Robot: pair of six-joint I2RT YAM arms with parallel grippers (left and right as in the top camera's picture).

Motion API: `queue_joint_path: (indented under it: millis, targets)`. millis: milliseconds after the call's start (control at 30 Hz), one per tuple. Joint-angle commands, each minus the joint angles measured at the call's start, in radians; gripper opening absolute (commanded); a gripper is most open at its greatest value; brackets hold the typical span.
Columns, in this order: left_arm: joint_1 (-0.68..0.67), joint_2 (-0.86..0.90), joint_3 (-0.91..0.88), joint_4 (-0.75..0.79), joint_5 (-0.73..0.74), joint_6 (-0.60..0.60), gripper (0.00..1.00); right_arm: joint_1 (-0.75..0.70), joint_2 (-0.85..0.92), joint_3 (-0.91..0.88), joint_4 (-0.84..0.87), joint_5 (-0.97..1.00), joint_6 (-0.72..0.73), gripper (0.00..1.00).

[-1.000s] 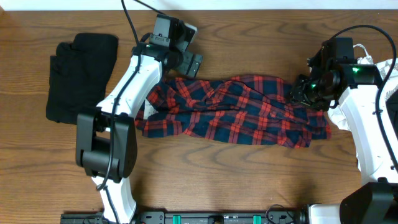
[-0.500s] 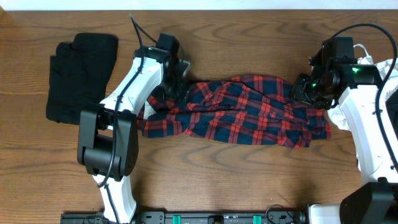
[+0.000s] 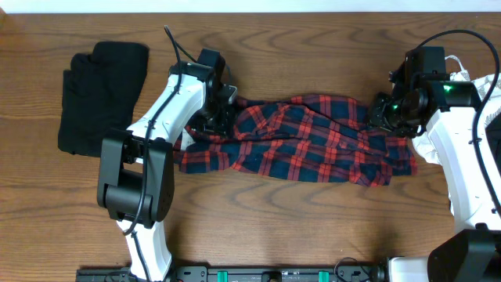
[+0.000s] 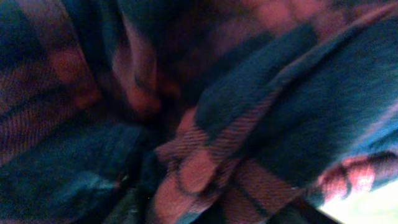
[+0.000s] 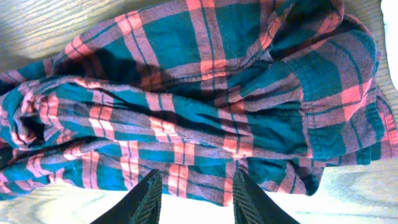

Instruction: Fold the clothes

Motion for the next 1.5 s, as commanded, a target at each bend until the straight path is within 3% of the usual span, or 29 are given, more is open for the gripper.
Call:
queue_joint_path:
  millis: [0, 133, 233, 333, 400, 467, 600, 933, 1267, 1367, 1467]
  targets:
    - [0.002, 0.003, 0.000, -0.076, -0.006, -0.014, 0.52, 0.006, -0.021, -0.002, 0.004, 0.014, -0.015, 0.36]
    - [0.002, 0.003, 0.000, -0.159, -0.010, -0.014, 0.43, 0.006, -0.019, -0.002, 0.008, 0.014, -0.015, 0.36]
    - [0.002, 0.003, 0.000, -0.184, -0.010, -0.014, 0.43, 0.006, -0.019, -0.003, 0.008, 0.015, -0.016, 0.36]
    - [0.002, 0.003, -0.001, -0.162, -0.019, -0.014, 0.58, 0.006, -0.019, -0.004, 0.007, 0.014, -0.015, 0.36]
    - [0.002, 0.003, -0.001, -0.124, -0.082, -0.014, 0.63, 0.006, -0.019, -0.008, 0.007, 0.014, -0.015, 0.36]
    - [0.002, 0.003, -0.001, -0.088, -0.157, -0.014, 0.74, 0.006, -0.019, -0.013, 0.006, 0.014, -0.015, 0.36]
    - [0.002, 0.003, -0.001, -0.080, -0.238, -0.014, 0.74, 0.006, -0.019, -0.017, 0.003, 0.014, -0.016, 0.36]
    - [0.002, -0.056, 0.003, -0.057, -0.238, -0.039, 0.75, 0.006, -0.019, -0.018, 0.007, 0.014, -0.016, 0.37]
    - [0.002, -0.230, 0.003, 0.048, -0.237, -0.040, 0.84, 0.006, -0.019, -0.018, 0.021, 0.014, -0.016, 0.36]
    - [0.000, -0.256, 0.003, 0.077, -0.214, -0.040, 0.84, 0.007, -0.019, -0.018, 0.031, -0.009, -0.090, 0.30]
    - [-0.002, -0.258, 0.003, 0.151, -0.042, -0.040, 0.75, 0.010, -0.019, -0.018, 0.046, -0.077, -0.179, 0.09]
